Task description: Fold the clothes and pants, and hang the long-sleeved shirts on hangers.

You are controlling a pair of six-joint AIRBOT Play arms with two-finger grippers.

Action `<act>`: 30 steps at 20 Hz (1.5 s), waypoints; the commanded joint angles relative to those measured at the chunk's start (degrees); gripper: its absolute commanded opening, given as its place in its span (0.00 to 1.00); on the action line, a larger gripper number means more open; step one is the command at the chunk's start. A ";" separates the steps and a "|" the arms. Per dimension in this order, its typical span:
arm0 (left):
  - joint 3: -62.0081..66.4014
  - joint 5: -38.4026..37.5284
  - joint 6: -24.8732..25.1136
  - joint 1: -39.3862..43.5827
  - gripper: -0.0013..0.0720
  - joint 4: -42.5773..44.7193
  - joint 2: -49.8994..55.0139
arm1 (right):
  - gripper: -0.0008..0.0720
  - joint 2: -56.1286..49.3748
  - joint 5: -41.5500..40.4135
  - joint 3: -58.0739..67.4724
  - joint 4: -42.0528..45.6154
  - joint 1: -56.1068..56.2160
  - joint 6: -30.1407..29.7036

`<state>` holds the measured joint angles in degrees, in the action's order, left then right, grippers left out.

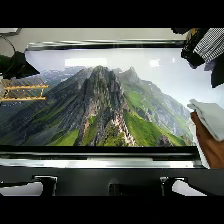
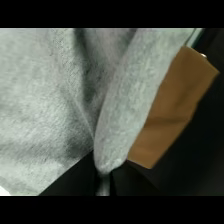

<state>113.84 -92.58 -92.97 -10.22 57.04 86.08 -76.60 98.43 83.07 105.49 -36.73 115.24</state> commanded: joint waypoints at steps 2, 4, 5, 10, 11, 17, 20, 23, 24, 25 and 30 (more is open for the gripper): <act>-0.02 0.02 0.02 -0.04 0.04 0.22 0.22 | 0.06 1.14 -1.07 -10.29 6.56 -0.04 -1.97; -0.02 0.02 0.02 -0.07 0.04 0.26 0.37 | 0.06 1.11 -0.90 -12.24 8.74 -0.02 -2.21; -0.02 0.02 0.00 -0.04 0.04 0.24 0.48 | 0.06 1.11 -0.94 -12.83 10.19 -0.02 -2.36; -0.02 0.02 0.02 -0.04 0.04 0.24 1.29 | 0.06 1.11 -0.50 -16.50 11.39 -0.02 -3.61; -0.02 0.04 0.02 -0.04 0.04 0.24 1.40 | 0.06 1.11 -0.09 -17.42 12.07 -0.02 -3.98; -0.02 0.02 0.04 -0.04 0.04 0.26 1.44 | 0.28 1.11 0.28 -18.91 15.23 -0.02 -4.04; -0.02 0.02 0.02 0.24 0.04 2.21 1.44 | 0.49 1.14 0.76 -17.75 15.17 0.09 -3.87; -0.02 0.02 0.02 3.89 0.04 12.28 1.44 | 0.48 2.10 -4.31 -10.62 -0.68 0.28 -6.73; -0.02 0.02 0.04 5.77 0.04 15.65 1.44 | 0.47 3.15 -7.63 -8.24 -10.58 0.28 -10.40; -0.02 0.02 0.04 7.78 0.04 18.21 1.44 | 0.39 4.76 -11.58 -6.47 -21.90 0.31 -13.42; -0.02 0.04 0.04 14.69 0.04 19.98 1.16 | 0.12 14.47 -21.40 -5.90 -39.21 15.26 -24.11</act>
<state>113.80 -92.55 -92.95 0.93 74.15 87.44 -66.61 82.76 76.09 78.19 -29.43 98.37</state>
